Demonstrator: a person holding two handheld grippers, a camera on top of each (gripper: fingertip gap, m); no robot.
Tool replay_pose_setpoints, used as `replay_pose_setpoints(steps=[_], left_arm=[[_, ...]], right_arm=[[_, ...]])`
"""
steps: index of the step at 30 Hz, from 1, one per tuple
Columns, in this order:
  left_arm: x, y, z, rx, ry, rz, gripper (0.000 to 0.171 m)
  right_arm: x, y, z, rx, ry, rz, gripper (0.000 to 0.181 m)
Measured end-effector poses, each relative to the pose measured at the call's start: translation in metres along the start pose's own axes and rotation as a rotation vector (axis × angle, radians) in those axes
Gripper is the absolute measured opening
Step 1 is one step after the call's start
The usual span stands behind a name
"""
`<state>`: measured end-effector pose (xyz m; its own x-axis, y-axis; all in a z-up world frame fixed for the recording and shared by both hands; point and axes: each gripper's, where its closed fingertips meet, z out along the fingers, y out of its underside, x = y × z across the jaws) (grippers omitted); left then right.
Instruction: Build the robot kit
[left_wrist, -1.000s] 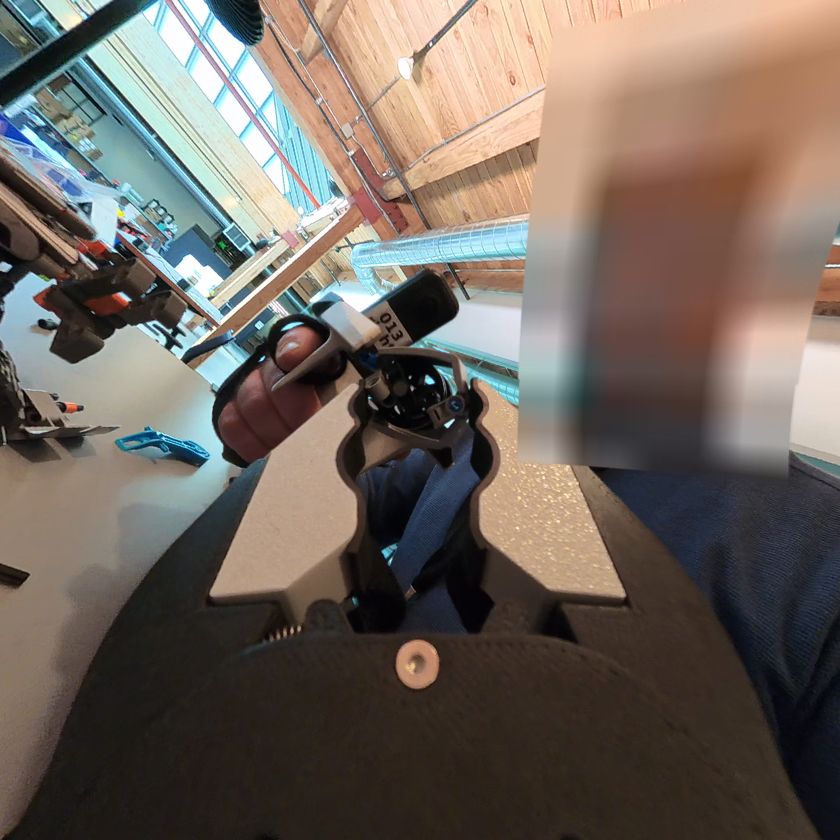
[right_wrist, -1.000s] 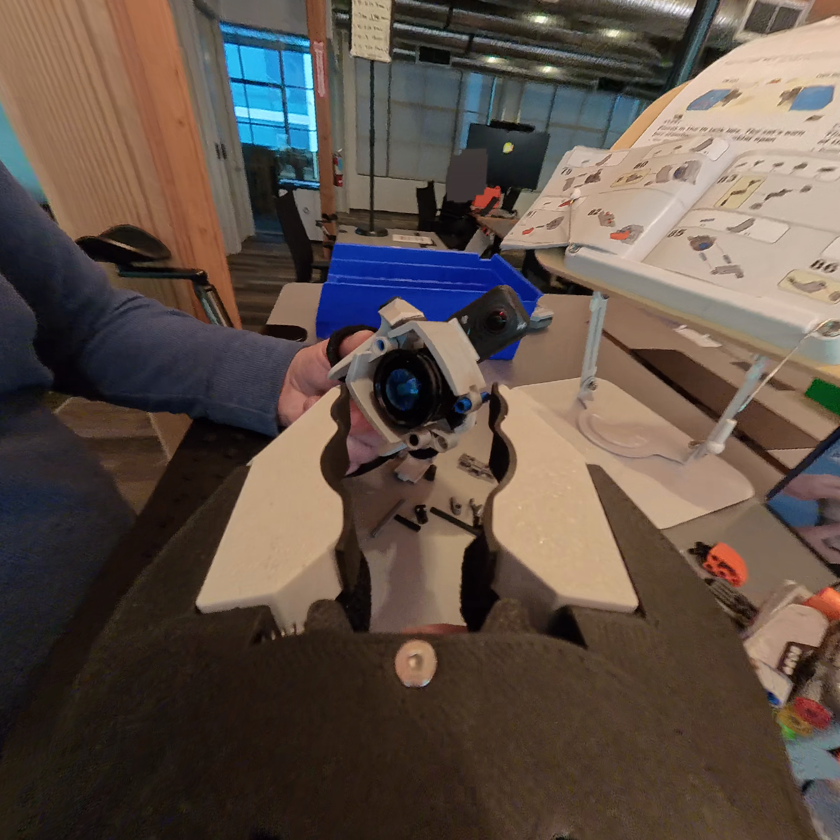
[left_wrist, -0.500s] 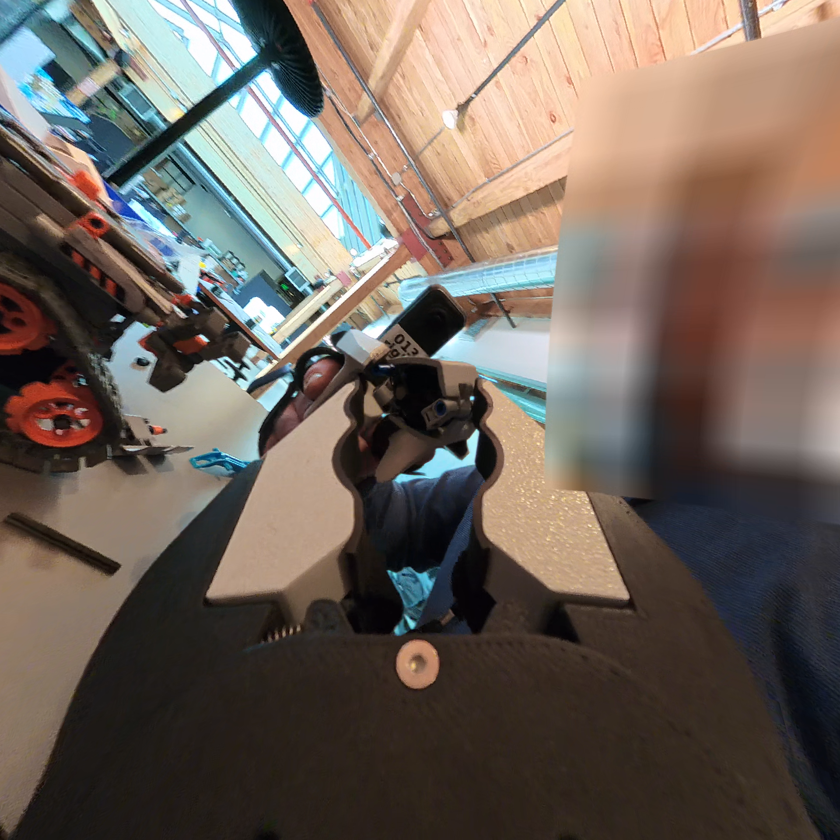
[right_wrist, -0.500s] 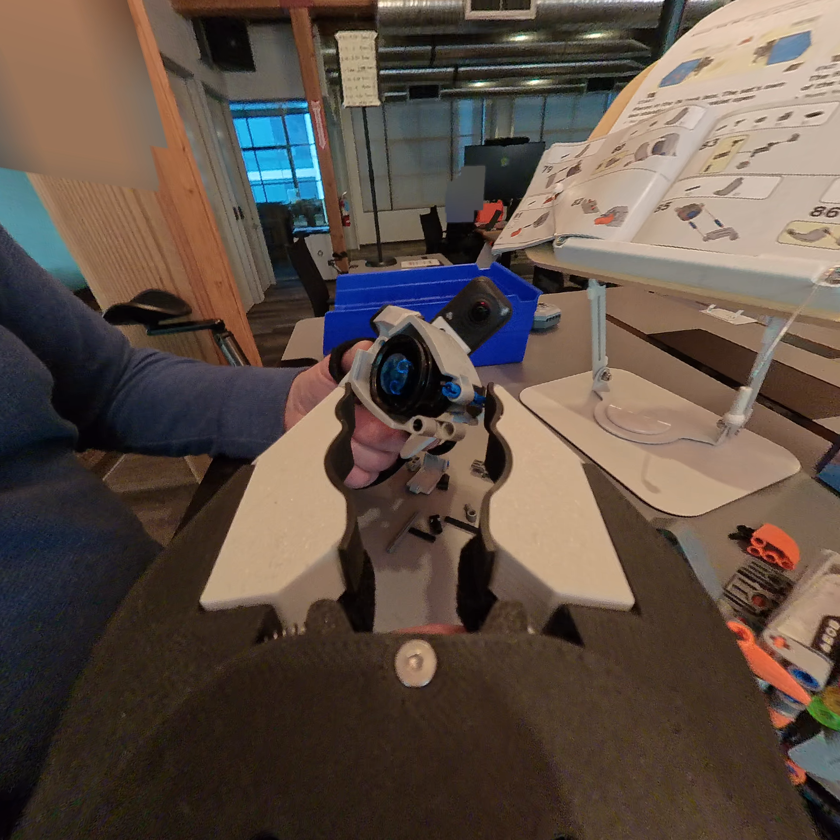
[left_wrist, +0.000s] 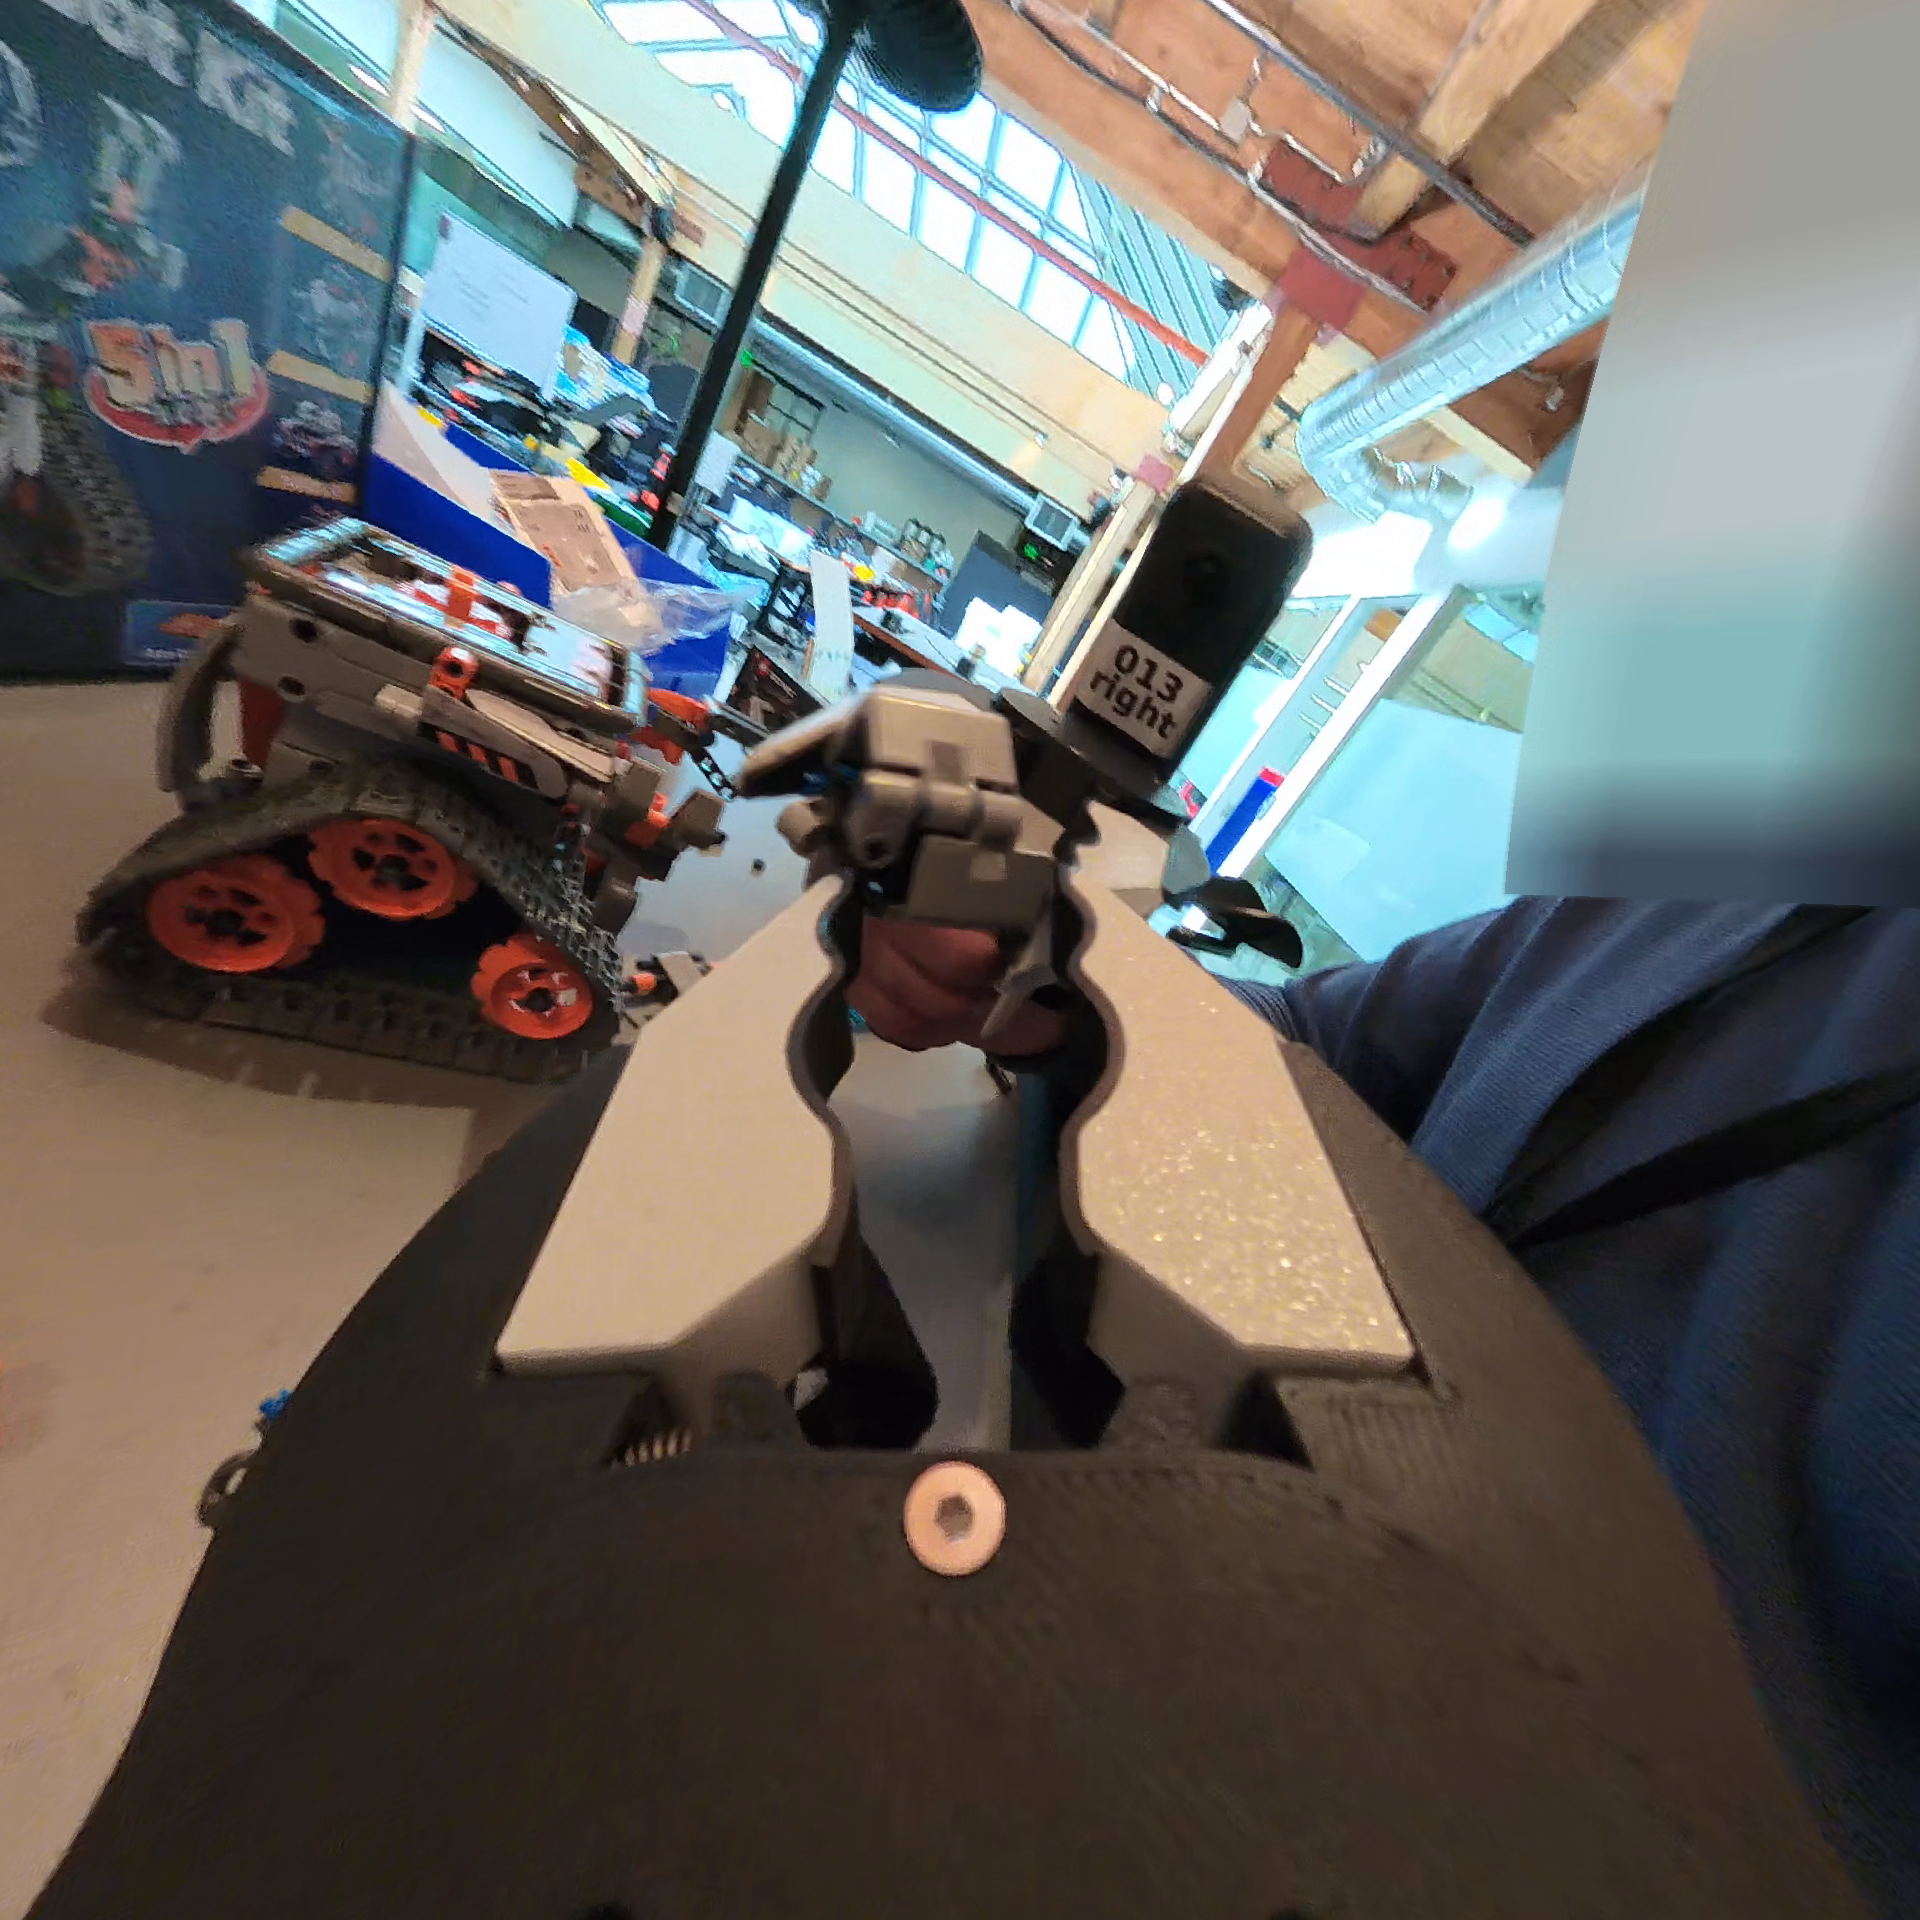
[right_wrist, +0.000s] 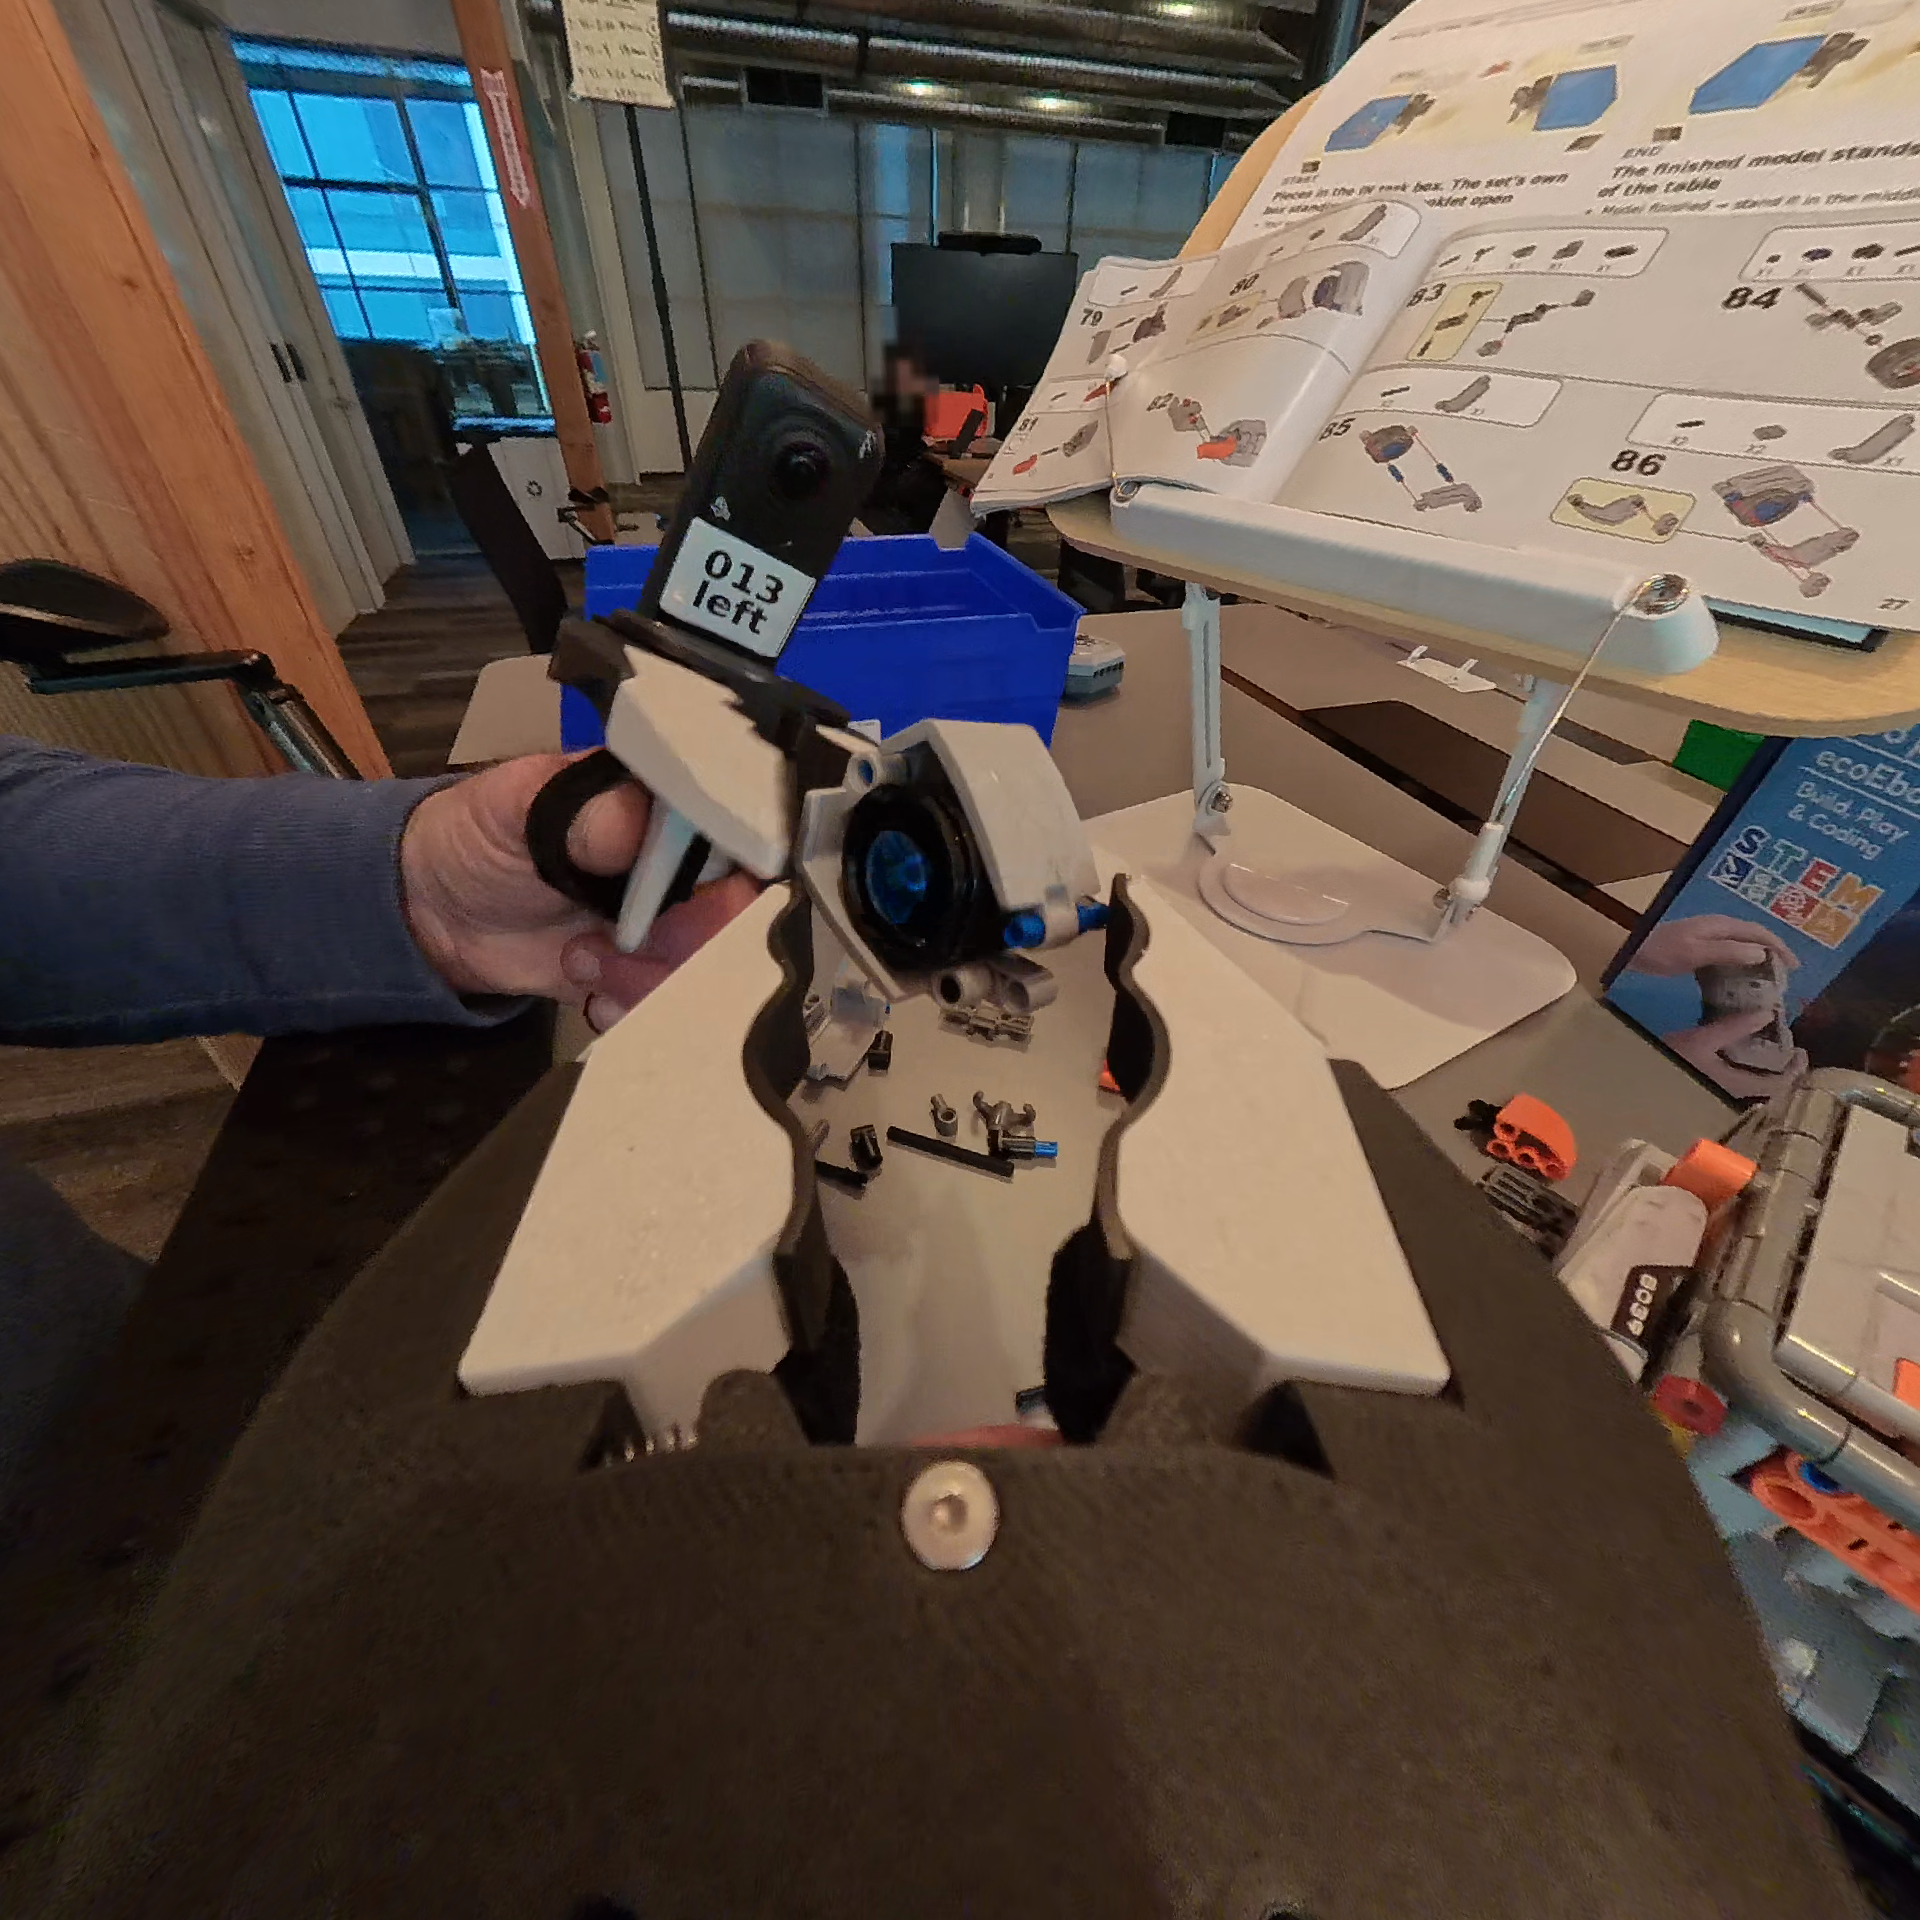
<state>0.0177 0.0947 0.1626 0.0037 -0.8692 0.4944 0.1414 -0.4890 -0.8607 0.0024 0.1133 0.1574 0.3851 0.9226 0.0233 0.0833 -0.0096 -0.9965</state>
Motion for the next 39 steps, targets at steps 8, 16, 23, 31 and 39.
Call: replay_pose_setpoints(steps=[8, 16, 23, 31, 39], left_arm=[[0.001, -0.009, -0.008, 0.049, 0.077, -0.077, 0.027], [0.002, -0.014, -0.015, 0.1, 0.176, -0.202, 0.026], [0.007, -0.012, -0.015, 0.07, 0.178, -0.154, 0.026], [0.01, -0.012, -0.02, 0.043, 0.194, -0.132, 0.026], [0.004, -0.007, -0.022, 0.005, 0.168, -0.108, 0.025]], right_arm=[[0.0, 0.0, -0.002, -0.007, 0.005, -0.035, 0.045], [-0.007, -0.001, -0.005, -0.002, -0.057, -0.019, 0.04], [-0.011, -0.004, -0.008, 0.016, -0.128, 0.032, 0.039], [-0.014, -0.012, -0.013, 0.067, -0.175, 0.09, 0.037], [-0.015, -0.011, -0.01, 0.065, -0.182, 0.117, 0.038]])
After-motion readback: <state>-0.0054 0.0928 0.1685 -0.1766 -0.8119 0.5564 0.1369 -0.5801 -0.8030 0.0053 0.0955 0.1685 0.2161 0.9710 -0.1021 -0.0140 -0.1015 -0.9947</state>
